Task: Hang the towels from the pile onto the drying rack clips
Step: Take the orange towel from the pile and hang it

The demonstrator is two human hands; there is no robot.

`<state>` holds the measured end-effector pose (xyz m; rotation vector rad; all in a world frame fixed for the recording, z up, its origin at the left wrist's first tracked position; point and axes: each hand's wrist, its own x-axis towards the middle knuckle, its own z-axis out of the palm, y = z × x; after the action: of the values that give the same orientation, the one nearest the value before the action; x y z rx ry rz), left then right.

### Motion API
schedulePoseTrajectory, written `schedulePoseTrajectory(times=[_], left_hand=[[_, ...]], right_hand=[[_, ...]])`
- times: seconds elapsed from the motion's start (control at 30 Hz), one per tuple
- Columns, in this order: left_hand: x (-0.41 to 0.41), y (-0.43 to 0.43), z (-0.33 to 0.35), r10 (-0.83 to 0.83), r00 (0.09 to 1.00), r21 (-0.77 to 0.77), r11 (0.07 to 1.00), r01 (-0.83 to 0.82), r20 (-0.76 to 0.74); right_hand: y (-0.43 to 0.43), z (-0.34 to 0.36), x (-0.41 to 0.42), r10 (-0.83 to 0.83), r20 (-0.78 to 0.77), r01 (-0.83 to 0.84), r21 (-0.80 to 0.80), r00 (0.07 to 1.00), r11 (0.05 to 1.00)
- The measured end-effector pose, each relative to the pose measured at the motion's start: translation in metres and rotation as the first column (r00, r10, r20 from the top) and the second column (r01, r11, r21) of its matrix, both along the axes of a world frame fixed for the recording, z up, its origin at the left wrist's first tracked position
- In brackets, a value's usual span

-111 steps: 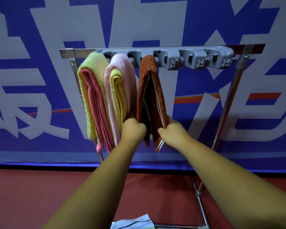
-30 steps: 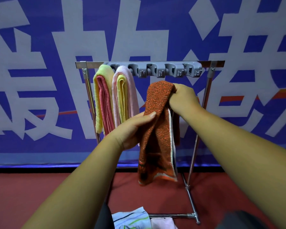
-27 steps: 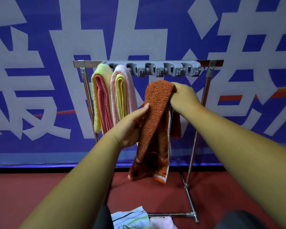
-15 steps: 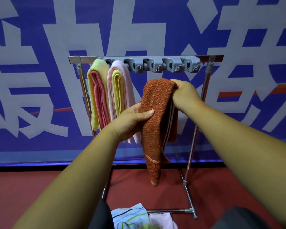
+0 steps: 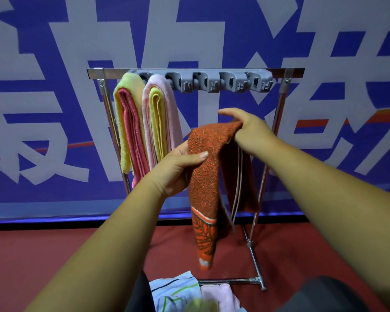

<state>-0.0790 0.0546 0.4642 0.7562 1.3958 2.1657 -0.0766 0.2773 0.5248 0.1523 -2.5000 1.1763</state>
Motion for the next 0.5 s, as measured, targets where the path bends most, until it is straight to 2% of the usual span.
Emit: schedulePoseTrajectory(times=[0.07, 0.13, 0.2, 0.3, 0.4, 0.5], left_hand=[[0.002, 0.001, 0.006, -0.010, 1.000, 0.067, 0.998, 0.008, 0.022], [0.002, 0.002, 0.009, -0.023, 0.999, 0.096, 0.995, 0.021, 0.026], [0.000, 0.002, 0.012, -0.033, 0.999, 0.086, 0.996, 0.030, 0.031], [-0.001, -0.001, 0.015, -0.021, 0.998, 0.042, 0.999, 0.019, 0.052], [-0.003, -0.010, 0.016, -0.021, 0.997, -0.018, 1.000, 0.022, 0.071], [-0.005, -0.020, 0.016, -0.010, 0.998, -0.062, 0.998, 0.014, 0.067]], right_hand=[[-0.004, -0.009, 0.002, 0.046, 0.020, -0.047, 0.033, 0.999, 0.998], [-0.009, -0.020, 0.001, 0.113, 0.029, -0.112, -0.020, 0.993, 0.993], [-0.015, -0.028, 0.000, 0.145, 0.064, -0.141, -0.070, 0.987, 0.988], [-0.029, -0.032, 0.000, 0.136, 0.122, -0.136, -0.002, 0.983, 0.991], [-0.037, -0.029, 0.002, 0.123, 0.057, -0.115, -0.130, 0.991, 0.985], [-0.039, -0.028, 0.003, 0.133, -0.038, -0.138, -0.169, 0.990, 0.976]])
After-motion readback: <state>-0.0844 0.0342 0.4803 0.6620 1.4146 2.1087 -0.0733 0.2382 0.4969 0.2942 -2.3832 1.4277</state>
